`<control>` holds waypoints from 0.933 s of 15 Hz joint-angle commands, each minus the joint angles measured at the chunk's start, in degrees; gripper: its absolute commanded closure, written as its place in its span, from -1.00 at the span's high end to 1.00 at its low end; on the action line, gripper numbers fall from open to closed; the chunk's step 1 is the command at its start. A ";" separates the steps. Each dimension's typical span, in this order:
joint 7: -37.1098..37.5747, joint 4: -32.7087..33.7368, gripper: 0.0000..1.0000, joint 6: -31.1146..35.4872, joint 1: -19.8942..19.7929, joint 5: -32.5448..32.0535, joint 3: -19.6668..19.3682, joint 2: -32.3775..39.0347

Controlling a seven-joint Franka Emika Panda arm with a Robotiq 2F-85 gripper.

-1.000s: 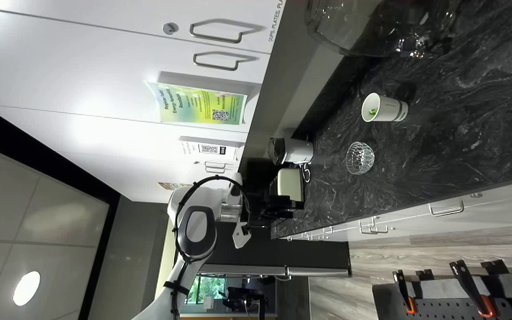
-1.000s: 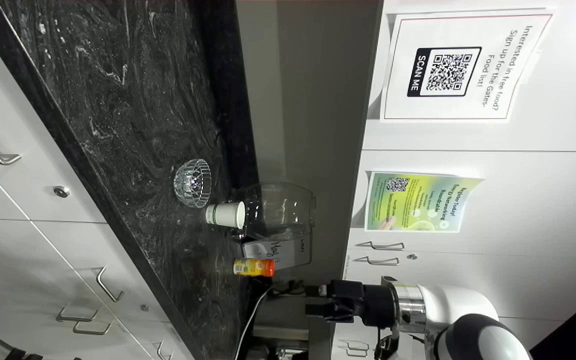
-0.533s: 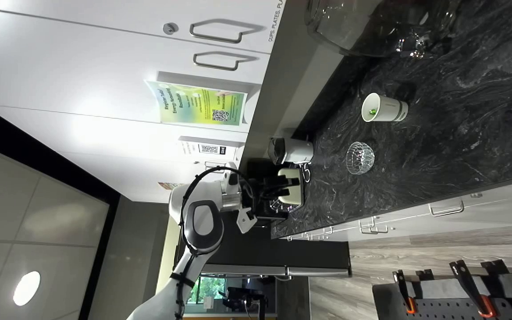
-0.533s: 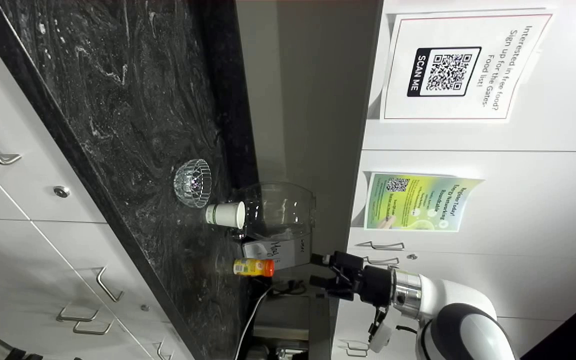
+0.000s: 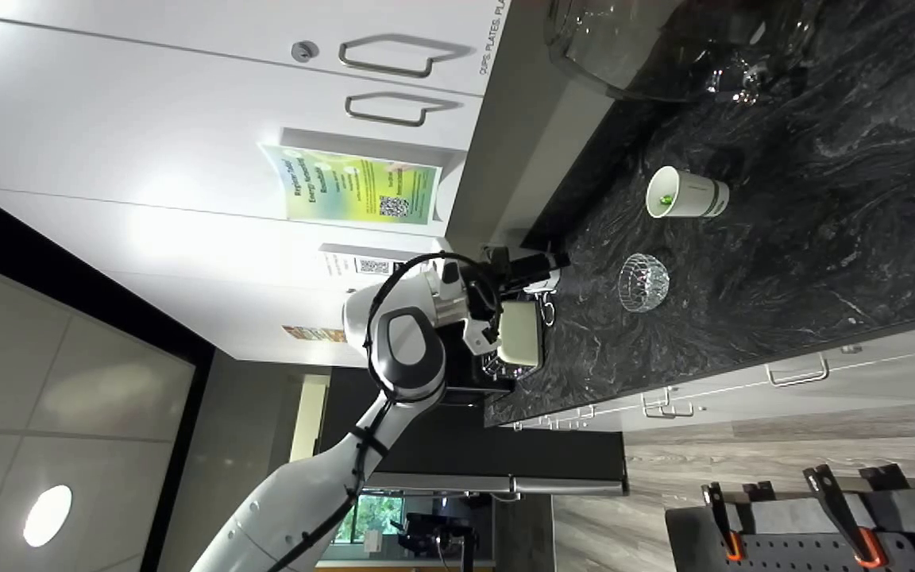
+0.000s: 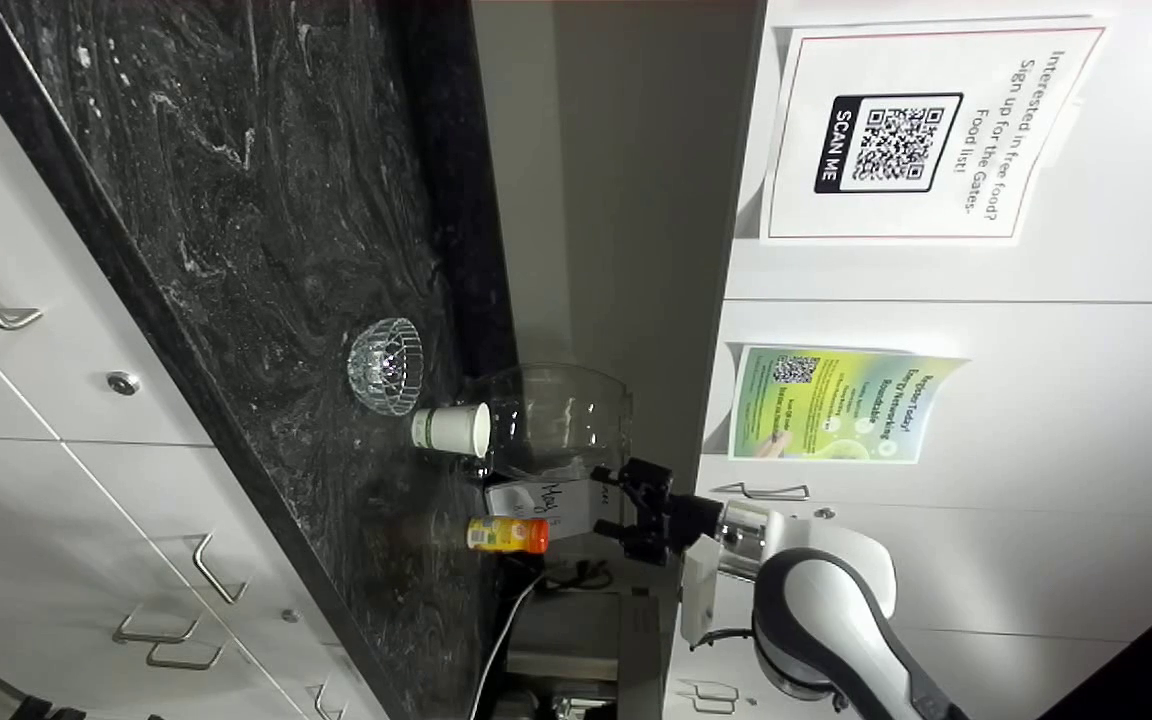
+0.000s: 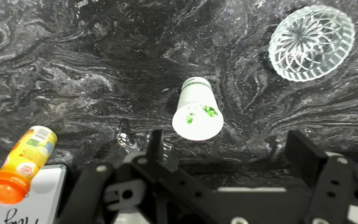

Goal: Pour the things in the cup into the bowl

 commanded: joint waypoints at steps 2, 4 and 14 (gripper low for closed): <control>9.54 6.11 1.00 0.98 -2.62 -6.45 0.45 11.49; 11.15 7.89 1.00 0.33 -1.58 -6.44 -0.84 15.46; 8.95 9.52 1.00 2.67 -0.12 -3.56 -3.09 18.61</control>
